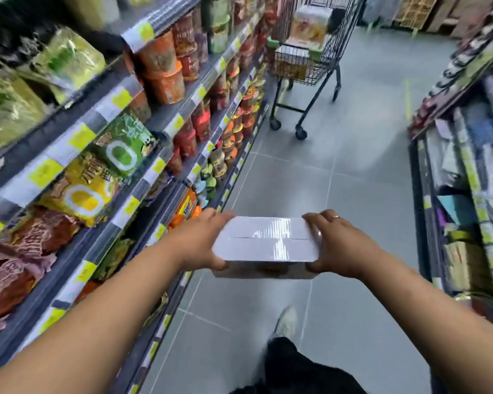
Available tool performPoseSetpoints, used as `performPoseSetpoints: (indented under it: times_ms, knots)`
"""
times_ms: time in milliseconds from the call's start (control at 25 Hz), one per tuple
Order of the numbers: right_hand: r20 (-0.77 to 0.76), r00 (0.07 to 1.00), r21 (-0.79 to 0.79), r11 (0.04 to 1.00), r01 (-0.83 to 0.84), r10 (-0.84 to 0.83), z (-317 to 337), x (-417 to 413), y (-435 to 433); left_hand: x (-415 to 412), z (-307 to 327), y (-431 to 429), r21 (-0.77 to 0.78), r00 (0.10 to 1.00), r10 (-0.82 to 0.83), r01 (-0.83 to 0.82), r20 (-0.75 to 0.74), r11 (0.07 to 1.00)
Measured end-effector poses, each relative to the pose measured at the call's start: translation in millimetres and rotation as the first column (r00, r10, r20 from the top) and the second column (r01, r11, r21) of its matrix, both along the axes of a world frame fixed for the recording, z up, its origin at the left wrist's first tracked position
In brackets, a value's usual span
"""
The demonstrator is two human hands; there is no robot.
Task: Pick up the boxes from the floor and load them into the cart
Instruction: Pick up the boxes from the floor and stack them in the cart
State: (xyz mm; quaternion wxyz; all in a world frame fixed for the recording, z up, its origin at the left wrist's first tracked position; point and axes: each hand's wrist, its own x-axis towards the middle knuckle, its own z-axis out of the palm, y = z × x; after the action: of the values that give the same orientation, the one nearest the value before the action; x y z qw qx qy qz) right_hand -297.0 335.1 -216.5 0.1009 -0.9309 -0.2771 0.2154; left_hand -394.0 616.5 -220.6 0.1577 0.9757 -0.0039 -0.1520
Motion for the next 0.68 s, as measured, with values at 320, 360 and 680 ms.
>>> performPoseSetpoints:
  times_ms: [320,360,680]
  knots:
    - [0.023,1.000,-0.077,0.997,0.013,-0.011,17,237,16,241,-2,21,-0.084,1.000,0.003,-0.005,-0.025,0.996]
    - [0.021,1.000,-0.083,0.996,0.013,-0.011,17,265,22,271,-3,30,-0.085,1.000,0.005,-0.008,-0.031,0.996]
    - [0.092,0.992,-0.118,0.989,0.095,-0.084,13,495,93,530,-5,110,-0.049,0.996,-0.088,0.087,-0.021,0.995]
